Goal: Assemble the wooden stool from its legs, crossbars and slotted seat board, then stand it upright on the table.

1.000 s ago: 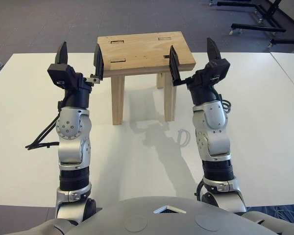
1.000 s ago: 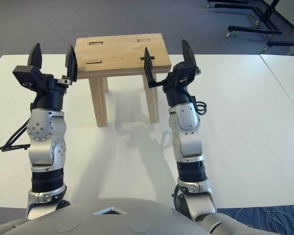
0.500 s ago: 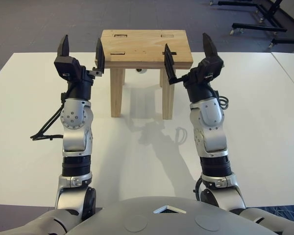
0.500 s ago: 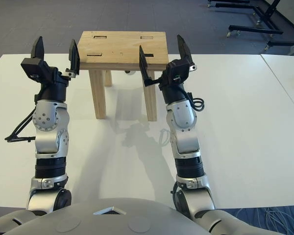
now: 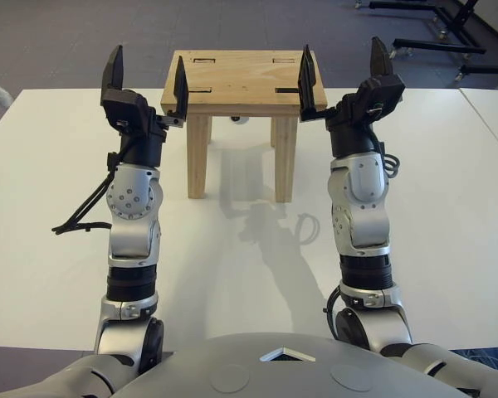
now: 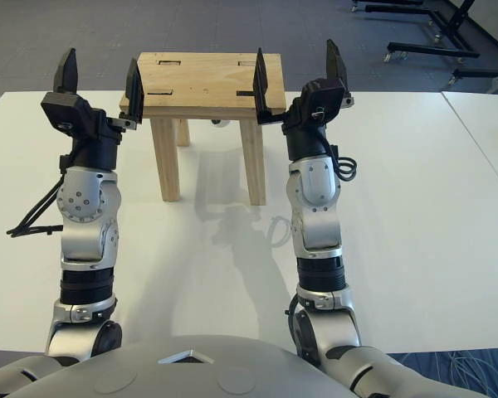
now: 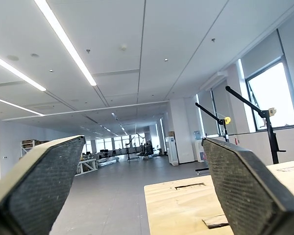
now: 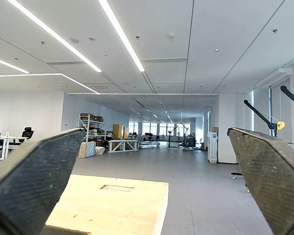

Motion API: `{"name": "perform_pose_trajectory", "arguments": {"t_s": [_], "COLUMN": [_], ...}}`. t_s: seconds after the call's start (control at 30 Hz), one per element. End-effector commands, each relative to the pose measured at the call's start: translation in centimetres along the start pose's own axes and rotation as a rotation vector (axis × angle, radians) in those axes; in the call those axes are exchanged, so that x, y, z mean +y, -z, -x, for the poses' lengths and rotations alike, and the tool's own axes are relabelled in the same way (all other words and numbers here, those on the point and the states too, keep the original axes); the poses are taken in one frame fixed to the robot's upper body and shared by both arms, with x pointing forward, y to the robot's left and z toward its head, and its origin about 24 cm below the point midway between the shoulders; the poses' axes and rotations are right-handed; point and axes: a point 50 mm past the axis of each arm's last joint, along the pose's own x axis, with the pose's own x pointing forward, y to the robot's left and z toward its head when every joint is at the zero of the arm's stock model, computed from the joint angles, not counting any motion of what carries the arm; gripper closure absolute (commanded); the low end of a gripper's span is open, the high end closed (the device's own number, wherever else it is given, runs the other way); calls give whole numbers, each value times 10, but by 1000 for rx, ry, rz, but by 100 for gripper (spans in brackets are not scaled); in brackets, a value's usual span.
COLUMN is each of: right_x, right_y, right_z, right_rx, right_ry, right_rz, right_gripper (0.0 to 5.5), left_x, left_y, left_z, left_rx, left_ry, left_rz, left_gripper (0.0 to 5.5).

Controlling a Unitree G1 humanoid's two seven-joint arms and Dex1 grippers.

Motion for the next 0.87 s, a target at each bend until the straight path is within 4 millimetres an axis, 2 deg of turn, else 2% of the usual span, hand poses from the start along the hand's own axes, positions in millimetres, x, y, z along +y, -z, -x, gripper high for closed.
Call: {"name": "perform_pose_trajectory", "arguments": {"t_s": [0.03, 0.3, 0.87], "right_x": [-3, -4, -1], "right_y": [1, 1, 2], "right_z": [-1, -7, -5], "right_rx": [15, 6, 4], "right_ry": [1, -27, -12], "right_rz": [23, 57, 67], "right_gripper": [13, 13, 13], "left_x": [-3, -1, -1], "left_y": [-3, -4, -1], "left_z": [-1, 3, 7], "left_rx": [-11, -13, 16], "left_ry": [2, -24, -14], "left_rz": [7, 4, 16], "left_gripper": [113, 113, 113]}}
